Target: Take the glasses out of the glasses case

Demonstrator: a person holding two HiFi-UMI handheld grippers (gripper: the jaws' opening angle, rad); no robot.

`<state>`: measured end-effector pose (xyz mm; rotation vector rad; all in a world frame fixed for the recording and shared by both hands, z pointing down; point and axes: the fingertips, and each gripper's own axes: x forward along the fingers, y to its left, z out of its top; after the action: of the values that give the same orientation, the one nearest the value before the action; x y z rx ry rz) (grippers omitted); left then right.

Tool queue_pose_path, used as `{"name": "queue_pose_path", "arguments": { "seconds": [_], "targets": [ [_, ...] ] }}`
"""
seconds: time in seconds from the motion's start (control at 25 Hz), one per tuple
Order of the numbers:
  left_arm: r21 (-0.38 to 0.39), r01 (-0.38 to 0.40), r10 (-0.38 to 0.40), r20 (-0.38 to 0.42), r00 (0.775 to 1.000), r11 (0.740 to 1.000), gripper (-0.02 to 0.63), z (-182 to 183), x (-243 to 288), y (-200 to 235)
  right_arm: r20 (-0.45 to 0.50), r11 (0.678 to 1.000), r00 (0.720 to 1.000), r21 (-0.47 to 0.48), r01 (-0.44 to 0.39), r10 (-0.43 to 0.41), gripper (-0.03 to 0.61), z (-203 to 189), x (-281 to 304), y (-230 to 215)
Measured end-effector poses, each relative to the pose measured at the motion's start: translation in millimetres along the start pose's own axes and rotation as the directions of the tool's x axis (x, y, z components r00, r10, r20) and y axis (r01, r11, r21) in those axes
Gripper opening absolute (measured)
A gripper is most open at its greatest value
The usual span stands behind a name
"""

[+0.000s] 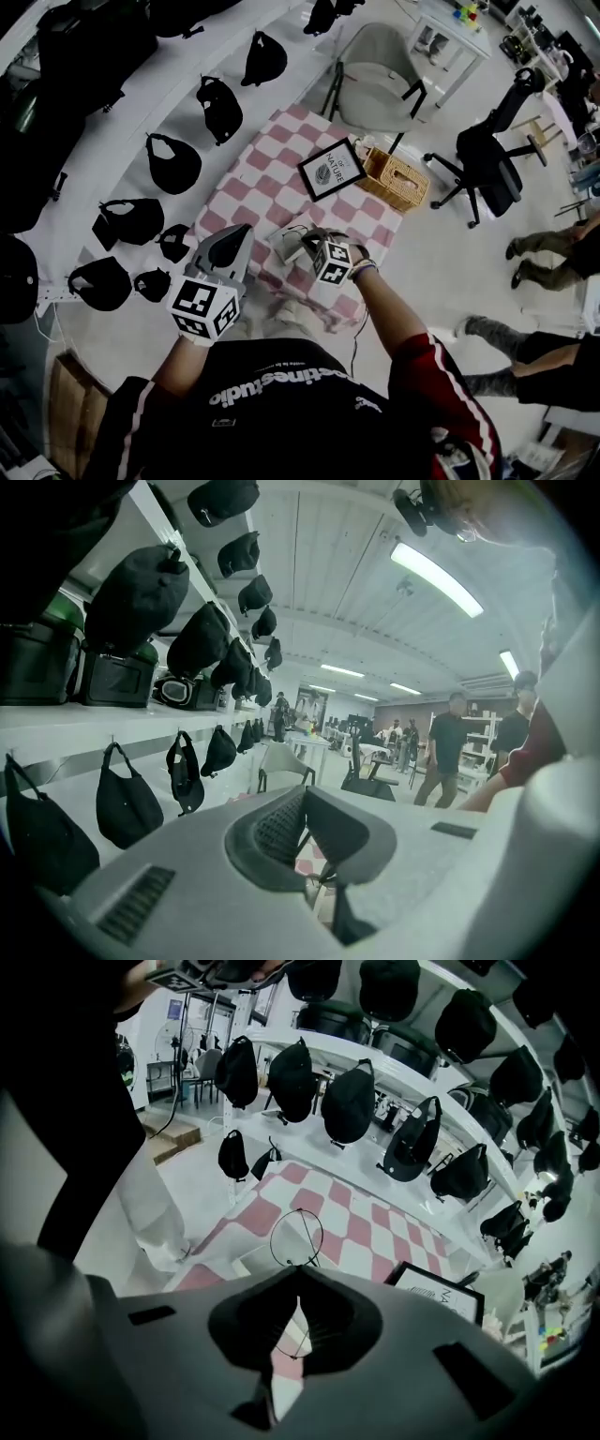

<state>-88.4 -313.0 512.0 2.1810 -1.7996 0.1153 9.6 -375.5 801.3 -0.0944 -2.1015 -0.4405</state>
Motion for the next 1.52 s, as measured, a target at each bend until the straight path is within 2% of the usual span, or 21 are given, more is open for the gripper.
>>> {"name": "queue_pose_path", "arguments": {
  "seconds": [0.28, 0.6, 1.04, 1.32, 1.52],
  "targets": [
    [0.003, 0.056, -0.056, 0.006, 0.998, 0.998, 0.007, 8, -14, 5, 0.001, 0.989, 0.995, 0.111, 0.1, -0.101, 0.012, 14, -31, -5],
    [0.008, 0.093, -0.093, 0.015, 0.996, 0.996, 0.007, 18, -26, 19, -0.039, 0.948, 0.979, 0.245, 0.201, -0.198, 0.012, 21, -59, 3],
    [0.014, 0.172, -0.173, 0.025, 0.985, 0.985, 0.007, 20, -30, 28, -0.089, 0.835, 0.932, 0.42, 0.355, -0.352, 0.012, 39, -107, 18],
    [0.026, 0.22, -0.22, 0.02, 0.975, 0.975, 0.007, 21, -33, 28, -0.126, 0.775, 0.902, 0.472, 0.42, -0.412, 0.012, 48, -133, 41],
    [0.038, 0.272, -0.273, 0.014, 0.962, 0.961, 0.006, 23, -31, 17, -0.152, 0.705, 0.876, 0.538, 0.462, -0.457, 0.012, 54, -157, 56]
  ]
}}
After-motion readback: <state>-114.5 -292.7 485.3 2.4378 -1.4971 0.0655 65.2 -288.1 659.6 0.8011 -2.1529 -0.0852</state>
